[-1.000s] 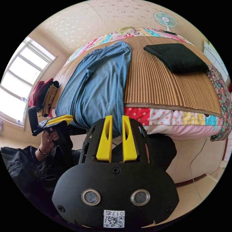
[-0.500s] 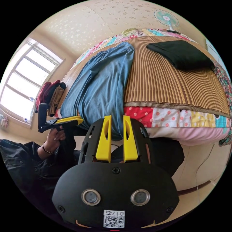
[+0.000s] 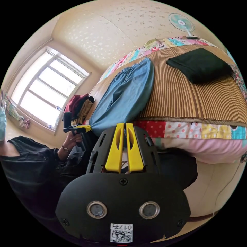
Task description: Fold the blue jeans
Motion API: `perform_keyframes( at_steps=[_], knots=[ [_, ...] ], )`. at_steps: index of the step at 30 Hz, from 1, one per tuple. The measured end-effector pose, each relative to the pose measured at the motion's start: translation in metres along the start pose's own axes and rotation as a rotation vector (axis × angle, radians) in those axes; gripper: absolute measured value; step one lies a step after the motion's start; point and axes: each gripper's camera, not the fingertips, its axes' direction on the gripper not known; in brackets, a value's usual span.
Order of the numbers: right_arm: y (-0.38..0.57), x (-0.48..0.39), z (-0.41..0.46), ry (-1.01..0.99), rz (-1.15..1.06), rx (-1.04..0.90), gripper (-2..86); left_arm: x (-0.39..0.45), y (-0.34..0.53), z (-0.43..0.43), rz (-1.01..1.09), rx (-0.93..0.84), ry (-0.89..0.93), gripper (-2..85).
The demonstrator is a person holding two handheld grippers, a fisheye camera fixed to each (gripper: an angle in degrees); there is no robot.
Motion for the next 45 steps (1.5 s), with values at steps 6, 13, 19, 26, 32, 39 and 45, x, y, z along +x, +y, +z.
perform_keyframes(
  at_steps=[6,13,19,26,32,39,45],
  knots=[
    [-0.011,0.019,0.034,0.188,0.125,-0.203,1.8,-0.016,0.006,0.025,-0.079,-0.079,-0.041,-0.9],
    [-0.019,0.012,0.037,0.233,0.088,-0.243,1.7,-0.006,-0.001,0.018,-0.041,-0.060,-0.028,-0.1],
    [-0.017,0.009,-0.002,-0.359,-0.017,0.035,1.0,0.030,-0.017,0.012,0.059,-0.020,0.043,4.3],
    [-0.035,0.007,0.024,0.211,0.054,-0.127,3.7,0.063,-0.032,0.024,0.159,-0.051,0.043,5.1],
    [-0.038,0.003,0.059,0.302,0.039,-0.232,7.4,0.063,-0.024,0.034,0.147,-0.082,0.026,5.1],
    [-0.041,0.018,0.090,0.371,0.063,-0.341,5.1,0.062,-0.024,0.036,0.133,-0.089,0.022,4.7],
    [-0.039,0.019,0.068,-0.028,0.014,-0.295,2.7,0.068,-0.023,0.033,0.153,-0.070,0.010,4.4]
  ],
)
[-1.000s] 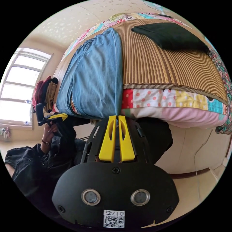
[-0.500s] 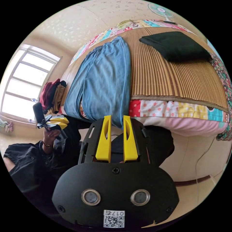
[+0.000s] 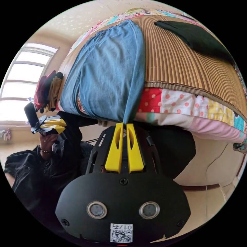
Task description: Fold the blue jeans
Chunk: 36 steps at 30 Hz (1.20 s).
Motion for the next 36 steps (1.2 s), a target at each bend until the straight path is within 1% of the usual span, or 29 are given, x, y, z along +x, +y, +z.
perform_keyframes(
  at_steps=[1,2,4,7,9,12,15,18,20,22,25,29,32,34,36],
  knots=[
    [-0.001,-0.004,-0.008,-0.146,-0.051,0.038,2.5,0.001,0.001,-0.004,-0.001,0.022,-0.005,4.4],
    [-0.002,-0.005,-0.012,-0.212,-0.075,0.058,2.4,0.001,0.001,-0.006,-0.001,0.034,-0.006,4.4],
    [-0.012,-0.013,-0.024,-0.420,-0.169,0.135,2.2,0.002,0.002,-0.016,-0.006,0.085,-0.013,4.4],
    [-0.037,-0.017,-0.022,-0.559,-0.218,0.194,2.3,-0.001,0.002,-0.027,-0.012,0.135,-0.026,4.4],
    [-0.055,-0.020,-0.007,-0.519,-0.230,0.187,2.5,-0.005,0.003,-0.028,-0.028,0.135,-0.032,4.4],
    [-0.086,-0.022,0.037,-0.337,-0.165,0.059,3.1,-0.012,0.004,-0.027,-0.070,0.131,-0.033,4.4],
    [-0.098,-0.043,0.066,-0.161,-0.187,-0.031,4.4,-0.017,0.005,-0.025,-0.097,0.118,-0.048,4.6],
    [-0.095,-0.061,0.067,-0.053,-0.229,-0.011,6.0,-0.023,-0.002,-0.010,-0.101,0.077,-0.040,4.8],
    [-0.095,-0.059,0.067,-0.060,-0.217,-0.006,6.3,-0.026,-0.011,0.006,-0.104,0.029,-0.031,5.0],
    [-0.097,-0.046,0.067,-0.132,-0.168,-0.010,6.2,-0.027,-0.022,0.024,-0.111,0.000,-0.040,5.2],
    [-0.093,-0.038,0.062,-0.246,-0.162,0.006,6.4,-0.028,-0.038,0.046,-0.157,-0.038,-0.073,7.3],
    [-0.086,-0.032,0.058,-0.275,-0.147,0.026,7.1,-0.028,-0.056,0.069,-0.189,-0.099,-0.133,8.7],
    [-0.083,-0.027,0.058,-0.286,-0.133,0.029,7.0,-0.028,-0.060,0.074,-0.203,-0.095,-0.163,6.3],
    [-0.081,-0.026,0.056,-0.292,-0.127,0.036,7.0,-0.026,-0.059,0.072,-0.175,-0.074,-0.104,2.6],
    [-0.079,-0.026,0.053,-0.295,-0.125,0.037,6.9,-0.023,-0.054,0.069,-0.152,-0.076,-0.044,0.6]
  ],
)
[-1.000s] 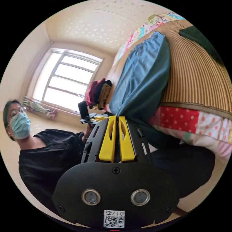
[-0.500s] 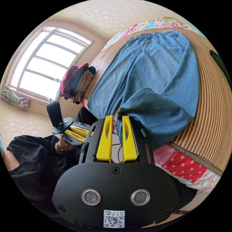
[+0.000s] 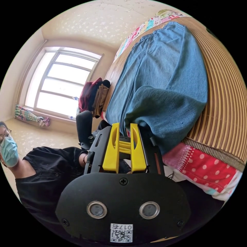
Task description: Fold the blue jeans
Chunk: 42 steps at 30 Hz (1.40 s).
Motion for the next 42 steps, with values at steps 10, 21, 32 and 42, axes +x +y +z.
perform_keyframes(
  at_steps=[10,21,32,42],
  knots=[
    [0.059,-0.033,-0.044,0.054,0.051,-0.032,7.1,0.056,0.060,-0.068,0.137,-0.036,0.096,-0.8],
    [0.052,-0.130,-0.010,0.359,-0.060,-0.140,7.4,0.138,0.058,-0.048,0.343,-0.075,-0.164,-0.8],
    [0.076,-0.149,-0.016,0.411,-0.092,-0.019,2.1,0.114,0.081,-0.044,0.269,-0.037,-0.052,0.1],
    [0.088,-0.142,-0.066,0.149,-0.049,0.139,1.1,0.092,0.100,-0.082,0.316,0.114,0.034,7.3]
  ],
)
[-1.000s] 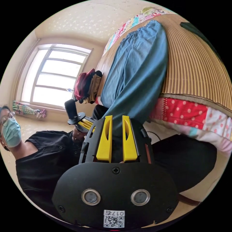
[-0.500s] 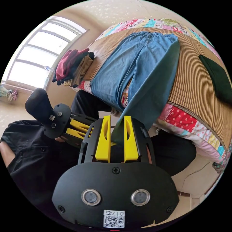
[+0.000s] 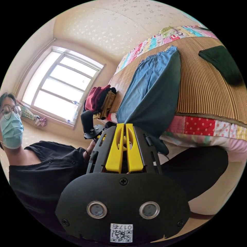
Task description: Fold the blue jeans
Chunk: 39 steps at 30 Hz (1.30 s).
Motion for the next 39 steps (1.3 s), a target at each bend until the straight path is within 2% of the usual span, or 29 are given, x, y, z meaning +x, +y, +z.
perform_keyframes(
  at_steps=[6,17,23,26,27,30,34,36,39],
  knots=[
    [-0.017,-0.008,0.005,-0.024,-0.036,-0.014,1.1,0.019,-0.001,-0.007,0.088,0.062,-0.115,7.7],
    [-0.027,-0.008,-0.003,-0.058,-0.023,0.025,1.1,0.010,0.012,0.001,-0.043,0.138,-0.133,8.0],
    [-0.039,-0.022,0.006,-0.023,-0.049,0.025,1.1,0.016,0.015,0.009,-0.048,0.158,-0.234,8.3],
    [-0.047,-0.023,0.011,-0.038,-0.050,0.026,1.1,0.010,0.014,0.012,-0.054,0.134,-0.240,4.5],
    [-0.050,-0.023,0.011,-0.034,-0.049,0.030,1.1,0.005,0.014,0.010,-0.064,0.125,-0.224,0.8],
    [-0.056,-0.020,0.007,-0.027,-0.043,0.034,1.1,-0.009,0.017,0.003,-0.120,0.097,-0.139,-0.4],
    [-0.060,-0.014,-0.001,-0.066,-0.050,-0.058,1.1,-0.032,0.024,-0.006,-0.112,-0.039,0.167,-0.9],
    [-0.062,-0.015,-0.002,-0.029,-0.075,-0.138,1.2,-0.032,0.026,-0.015,-0.096,-0.081,0.205,-0.9],
    [-0.072,-0.009,-0.012,0.024,-0.076,-0.199,1.2,-0.022,0.021,-0.026,-0.075,-0.130,0.140,-1.0]
  ],
)
